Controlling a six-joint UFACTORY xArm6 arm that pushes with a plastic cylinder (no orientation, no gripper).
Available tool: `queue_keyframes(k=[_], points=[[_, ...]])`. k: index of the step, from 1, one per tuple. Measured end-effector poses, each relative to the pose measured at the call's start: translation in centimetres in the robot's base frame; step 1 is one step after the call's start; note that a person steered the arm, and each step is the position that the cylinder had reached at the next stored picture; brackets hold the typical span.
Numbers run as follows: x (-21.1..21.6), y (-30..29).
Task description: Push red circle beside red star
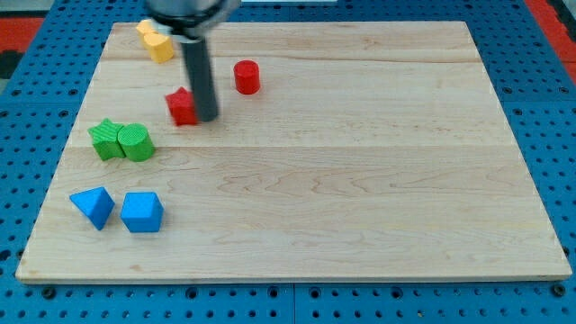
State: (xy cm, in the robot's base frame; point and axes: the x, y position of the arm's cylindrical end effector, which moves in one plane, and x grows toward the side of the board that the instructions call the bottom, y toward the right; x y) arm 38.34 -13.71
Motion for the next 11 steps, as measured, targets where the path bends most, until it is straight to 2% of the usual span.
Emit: queue_keyframes(k=[1, 2, 3, 4, 5, 6, 7, 8, 9, 10, 11], points=[[-2.3, -1.2], [-2.4, -3.5], [-2.4, -2.6], [-2.4, 10.8], [-4.7, 19.8], [-8.9, 17.1], [-8.1, 10.6], [-5.6, 6.5], [-5.3, 6.2], [-5.8, 3.7], [-4.3, 0.1]])
